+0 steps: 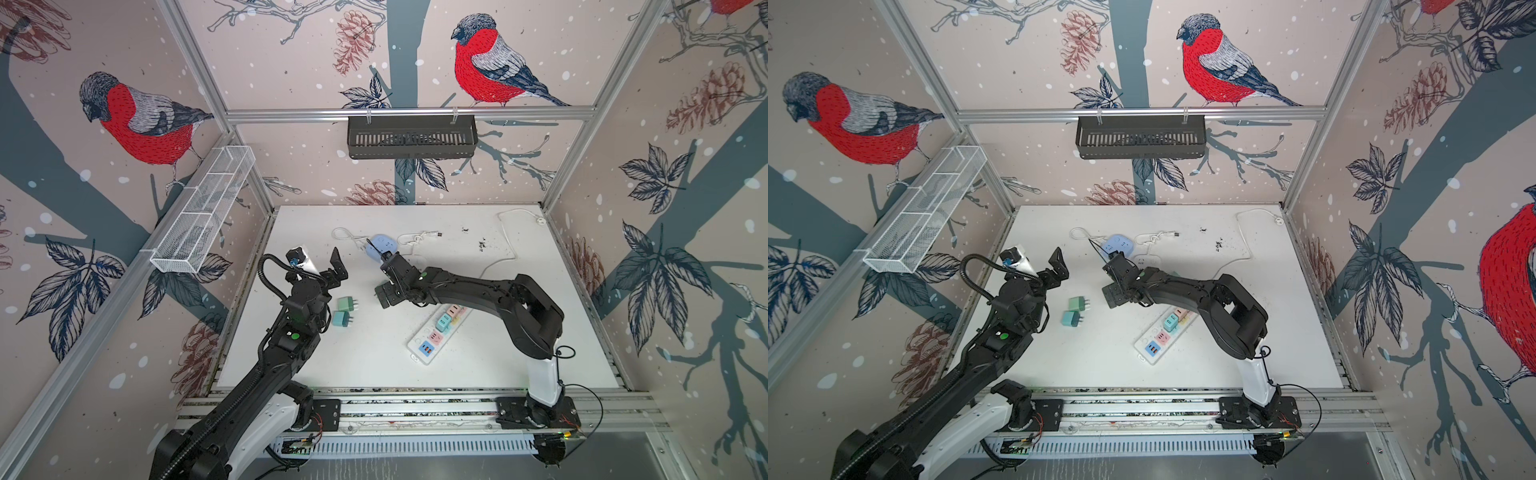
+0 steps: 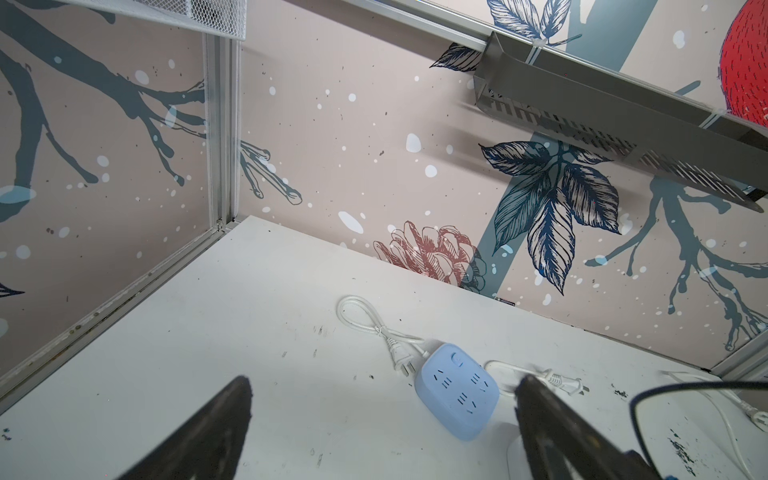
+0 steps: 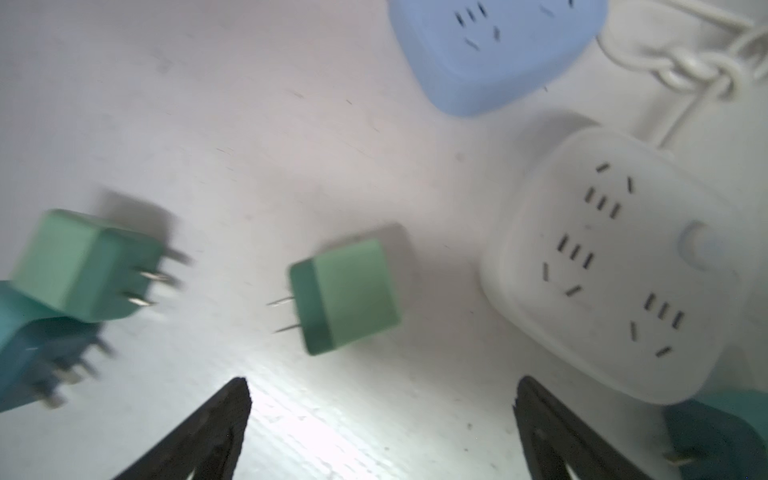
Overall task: Insert the plug
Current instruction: 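Close the right gripper on the light green adapter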
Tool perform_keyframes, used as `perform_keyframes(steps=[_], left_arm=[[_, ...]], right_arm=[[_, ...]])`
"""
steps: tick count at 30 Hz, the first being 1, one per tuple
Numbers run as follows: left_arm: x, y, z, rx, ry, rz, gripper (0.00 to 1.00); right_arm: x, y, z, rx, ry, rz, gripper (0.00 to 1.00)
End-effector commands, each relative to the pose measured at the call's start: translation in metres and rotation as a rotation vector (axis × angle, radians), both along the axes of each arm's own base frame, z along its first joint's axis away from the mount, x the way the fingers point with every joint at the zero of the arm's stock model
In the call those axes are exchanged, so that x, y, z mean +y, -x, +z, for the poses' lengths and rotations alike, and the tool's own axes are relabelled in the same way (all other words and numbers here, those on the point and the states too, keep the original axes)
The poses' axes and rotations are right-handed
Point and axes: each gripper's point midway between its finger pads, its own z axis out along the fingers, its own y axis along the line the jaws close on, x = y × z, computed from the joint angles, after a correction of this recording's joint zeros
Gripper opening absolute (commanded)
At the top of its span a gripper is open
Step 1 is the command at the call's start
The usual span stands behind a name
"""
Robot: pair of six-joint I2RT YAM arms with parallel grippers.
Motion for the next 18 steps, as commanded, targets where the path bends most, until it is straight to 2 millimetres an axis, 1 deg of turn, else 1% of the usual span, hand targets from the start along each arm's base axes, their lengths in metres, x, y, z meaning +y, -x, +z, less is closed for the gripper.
perform_keyframes(steps=[1,3,5,7,9,13,18], left_arm=[[0.003,0.002,0.005,-0.016,0.014,0.012,0.98],[0.004,0.003,0.006,-0.021,0.015,0.015,0.98],[0.006,0.006,0.008,-0.03,0.019,0.021,0.98],[0.008,0.008,0.008,-0.034,0.02,0.026,0.98],[0.009,0.009,0.009,-0.038,0.022,0.029,0.98],[0.01,0.009,0.009,-0.04,0.02,0.033,0.98],[0.009,0.009,0.009,-0.039,0.021,0.028,0.98]], right_arm=[[0.017,-0.014,0.027,-0.058,-0.095,-0.066,1.0],[0.018,-0.027,0.028,-0.082,-0.085,-0.126,1.0],[0.017,-0.041,0.023,-0.105,-0.032,-0.19,1.0],[0.018,-0.052,0.012,-0.114,0.026,-0.22,1.0],[0.022,-0.058,-0.001,-0.103,0.073,-0.228,1.0],[0.028,-0.059,-0.024,-0.083,0.137,-0.225,1.0],[0.021,-0.055,-0.032,-0.085,0.164,-0.229,1.0]])
